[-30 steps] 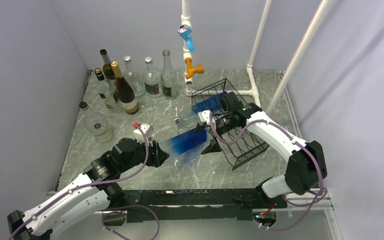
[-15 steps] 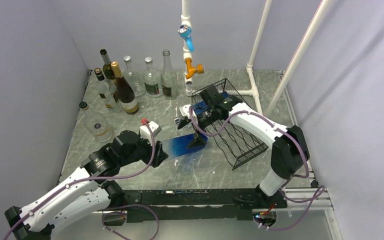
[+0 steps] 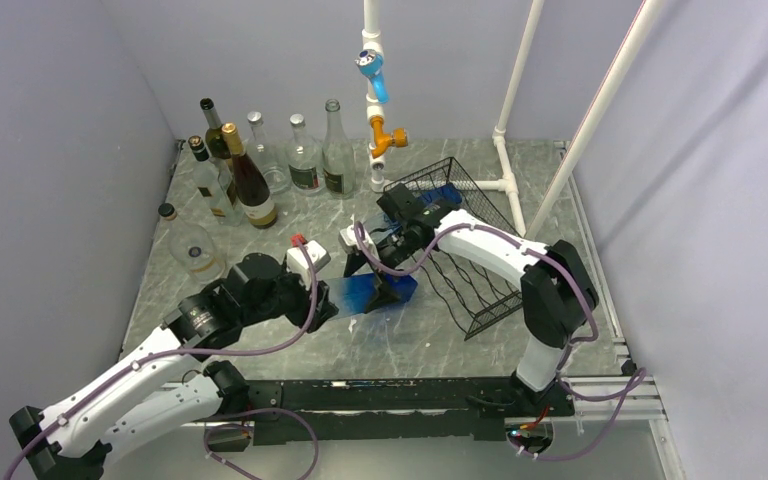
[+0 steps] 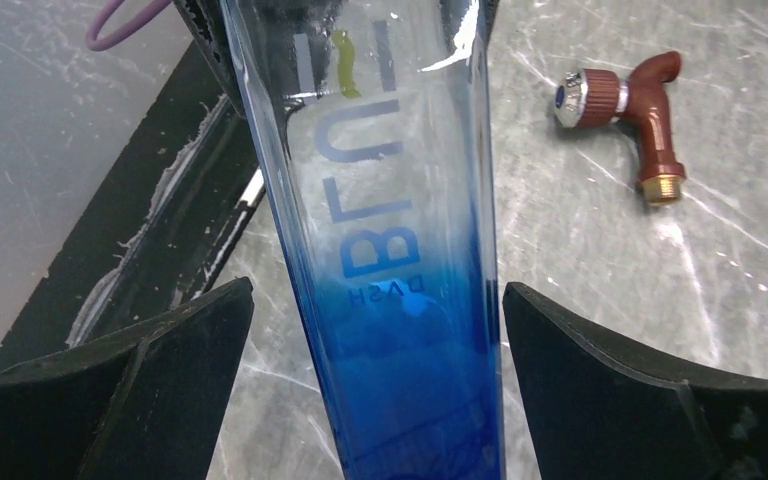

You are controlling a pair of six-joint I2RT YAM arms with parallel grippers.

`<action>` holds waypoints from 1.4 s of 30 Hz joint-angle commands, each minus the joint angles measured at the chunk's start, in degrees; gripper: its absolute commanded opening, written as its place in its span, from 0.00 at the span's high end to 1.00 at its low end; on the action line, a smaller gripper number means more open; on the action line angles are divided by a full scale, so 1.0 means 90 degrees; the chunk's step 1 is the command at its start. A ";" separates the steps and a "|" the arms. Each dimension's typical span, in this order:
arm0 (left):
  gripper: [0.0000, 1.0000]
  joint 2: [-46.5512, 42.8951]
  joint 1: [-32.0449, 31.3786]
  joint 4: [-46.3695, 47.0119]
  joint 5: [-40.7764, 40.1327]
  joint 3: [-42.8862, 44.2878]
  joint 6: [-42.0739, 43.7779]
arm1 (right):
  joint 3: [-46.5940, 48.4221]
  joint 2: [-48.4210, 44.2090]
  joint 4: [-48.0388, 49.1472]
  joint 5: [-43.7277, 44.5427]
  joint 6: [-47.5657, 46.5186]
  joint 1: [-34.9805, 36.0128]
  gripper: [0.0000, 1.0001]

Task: Take the wine bottle off the wine rack
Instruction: Pick up the wine bottle from the wine rack.

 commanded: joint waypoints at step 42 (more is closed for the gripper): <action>0.34 -0.0358 -0.0017 0.3403 0.0677 -0.1077 -0.1389 | 0.0195 0.0616 -0.1466 -0.1321 -0.1633 0.0011 1.00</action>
